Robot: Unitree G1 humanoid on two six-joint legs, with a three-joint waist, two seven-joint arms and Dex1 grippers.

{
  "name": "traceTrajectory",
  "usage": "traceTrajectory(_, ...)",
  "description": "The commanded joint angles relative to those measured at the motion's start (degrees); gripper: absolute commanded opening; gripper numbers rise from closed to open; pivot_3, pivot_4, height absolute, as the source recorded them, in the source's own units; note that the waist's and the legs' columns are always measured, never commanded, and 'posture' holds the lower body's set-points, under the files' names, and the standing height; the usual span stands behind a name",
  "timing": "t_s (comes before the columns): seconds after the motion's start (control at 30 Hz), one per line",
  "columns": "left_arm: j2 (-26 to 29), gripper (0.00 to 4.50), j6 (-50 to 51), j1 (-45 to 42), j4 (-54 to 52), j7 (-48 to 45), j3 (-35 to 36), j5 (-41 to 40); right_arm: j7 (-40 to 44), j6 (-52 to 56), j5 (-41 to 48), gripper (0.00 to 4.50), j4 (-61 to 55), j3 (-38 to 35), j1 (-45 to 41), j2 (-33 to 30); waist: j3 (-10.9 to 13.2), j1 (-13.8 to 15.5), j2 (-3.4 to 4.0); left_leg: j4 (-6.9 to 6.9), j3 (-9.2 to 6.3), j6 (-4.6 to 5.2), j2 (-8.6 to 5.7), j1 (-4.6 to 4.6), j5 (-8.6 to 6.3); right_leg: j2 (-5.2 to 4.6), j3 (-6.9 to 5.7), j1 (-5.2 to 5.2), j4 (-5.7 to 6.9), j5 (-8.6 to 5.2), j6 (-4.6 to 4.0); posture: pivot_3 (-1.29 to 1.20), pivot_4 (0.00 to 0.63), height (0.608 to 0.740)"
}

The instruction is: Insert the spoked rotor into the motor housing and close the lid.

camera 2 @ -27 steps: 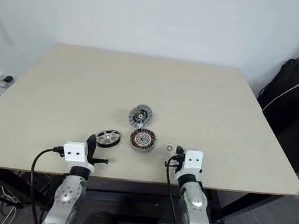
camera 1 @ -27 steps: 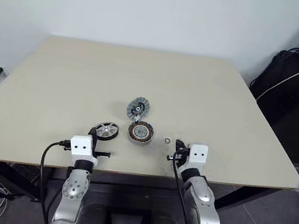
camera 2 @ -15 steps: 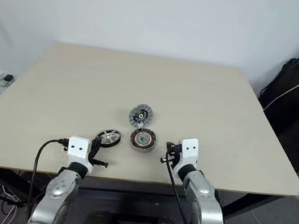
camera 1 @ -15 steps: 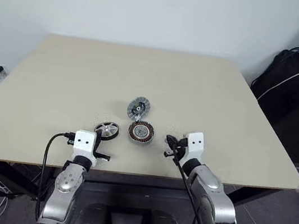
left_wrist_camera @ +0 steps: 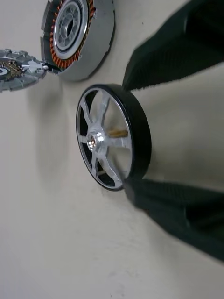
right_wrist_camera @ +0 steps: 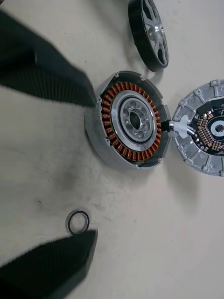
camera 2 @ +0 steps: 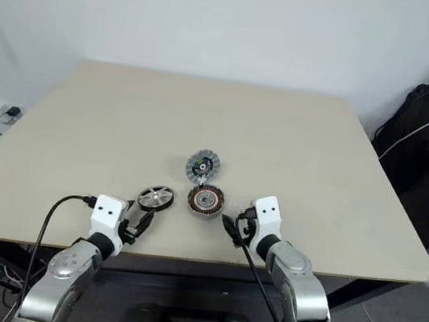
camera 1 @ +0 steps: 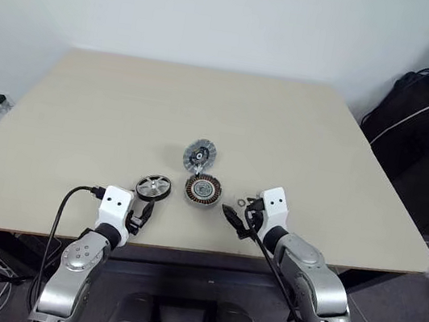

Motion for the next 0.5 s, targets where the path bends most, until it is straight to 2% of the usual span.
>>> traceTrajectory(0.03, 0.1, 4.47, 0.0, -0.4, -3.3, -0.3, 0.3, -0.5, -0.2, 0.0, 0.0, 4.50, -2.5, -0.1, -1.0, -0.2, 0.0, 0.0, 0.00, 0.00, 0.00, 0.00, 0.00, 0.00, 0.00, 0.00, 0.00, 0.00, 0.00, 0.00, 0.00, 0.00, 0.000, 0.740)
traceTrajectory(0.27, -0.5, 4.47, -0.6, -0.6, -2.9, 1.2, 0.4, 0.4, -2.8, -1.2, -2.5, 4.50, -1.0, -0.2, -1.3, 0.2, 0.0, 0.0, 0.00, 0.00, 0.00, -0.01, 0.00, 0.00, 0.00, 0.00, 0.01, 0.00, 0.01, 0.00, 0.00, 0.00, 0.000, 0.740)
traceTrajectory(0.5, -2.3, 4.47, -0.7, -1.1, -2.4, 2.5, 1.1, -0.6, -7.1, -5.0, -6.1, 4.50, 7.7, -0.2, -5.3, 3.3, 0.0, -0.1, 0.00, 0.01, 0.01, -0.03, 0.00, 0.00, 0.02, 0.02, 0.01, 0.00, 0.03, 0.00, 0.00, 0.00, 0.000, 0.740)
